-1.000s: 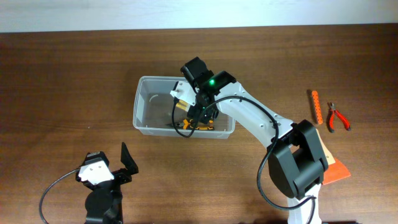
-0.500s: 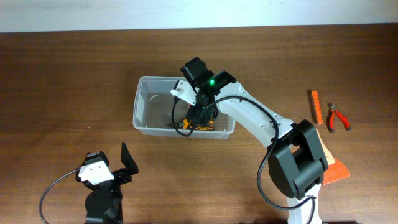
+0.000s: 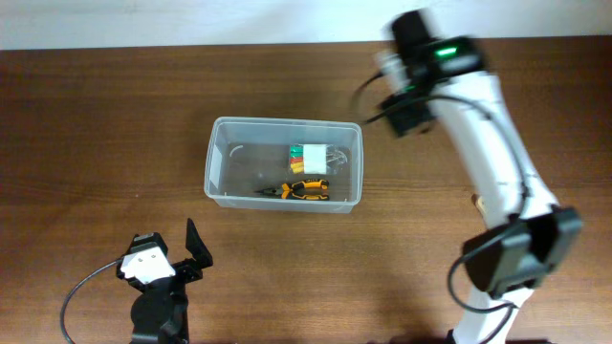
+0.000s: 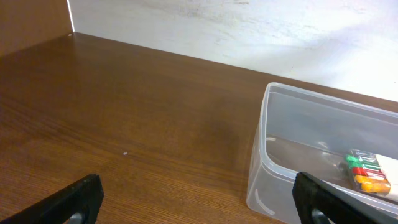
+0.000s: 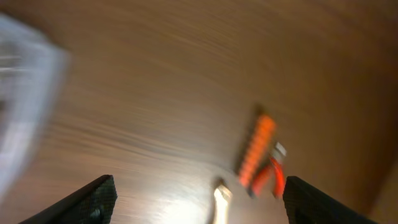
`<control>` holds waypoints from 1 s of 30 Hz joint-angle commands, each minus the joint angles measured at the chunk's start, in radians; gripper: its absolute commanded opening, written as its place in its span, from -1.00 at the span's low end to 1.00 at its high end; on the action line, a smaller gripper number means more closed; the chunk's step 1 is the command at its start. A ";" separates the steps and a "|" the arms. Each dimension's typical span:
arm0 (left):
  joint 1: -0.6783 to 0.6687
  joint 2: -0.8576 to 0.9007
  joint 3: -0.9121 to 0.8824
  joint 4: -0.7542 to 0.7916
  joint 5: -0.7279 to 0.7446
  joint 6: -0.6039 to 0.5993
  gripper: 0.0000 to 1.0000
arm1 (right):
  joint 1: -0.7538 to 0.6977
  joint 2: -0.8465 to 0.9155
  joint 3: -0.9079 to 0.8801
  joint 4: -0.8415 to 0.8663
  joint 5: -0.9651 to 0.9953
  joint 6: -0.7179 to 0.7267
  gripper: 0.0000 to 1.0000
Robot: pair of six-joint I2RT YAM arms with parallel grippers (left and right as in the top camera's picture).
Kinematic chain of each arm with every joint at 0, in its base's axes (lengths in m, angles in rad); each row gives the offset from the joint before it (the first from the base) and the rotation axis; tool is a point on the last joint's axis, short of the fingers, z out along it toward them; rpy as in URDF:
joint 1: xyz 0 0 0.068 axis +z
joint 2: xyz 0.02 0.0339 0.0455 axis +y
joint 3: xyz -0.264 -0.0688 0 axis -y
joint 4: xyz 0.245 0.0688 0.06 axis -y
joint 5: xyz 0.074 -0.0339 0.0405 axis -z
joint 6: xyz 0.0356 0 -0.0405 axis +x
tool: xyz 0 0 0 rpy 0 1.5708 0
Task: Pack container
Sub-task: 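Move the right gripper back right over the orange bit strip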
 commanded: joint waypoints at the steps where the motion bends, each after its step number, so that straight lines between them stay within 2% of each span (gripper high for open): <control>1: -0.003 -0.006 -0.003 -0.002 -0.003 0.009 0.99 | -0.131 -0.006 -0.005 -0.018 0.013 0.039 0.76; 6: -0.003 -0.006 -0.003 -0.002 -0.003 0.009 0.98 | -0.299 0.021 -0.019 -0.011 -0.074 0.038 0.77; 13: -0.003 -0.006 -0.003 -0.002 -0.003 0.009 0.98 | -0.453 0.097 -0.019 0.012 -0.157 0.039 0.75; 30: -0.003 -0.006 -0.003 -0.002 -0.003 0.009 0.99 | -0.484 0.414 -0.020 0.016 -0.203 0.038 0.51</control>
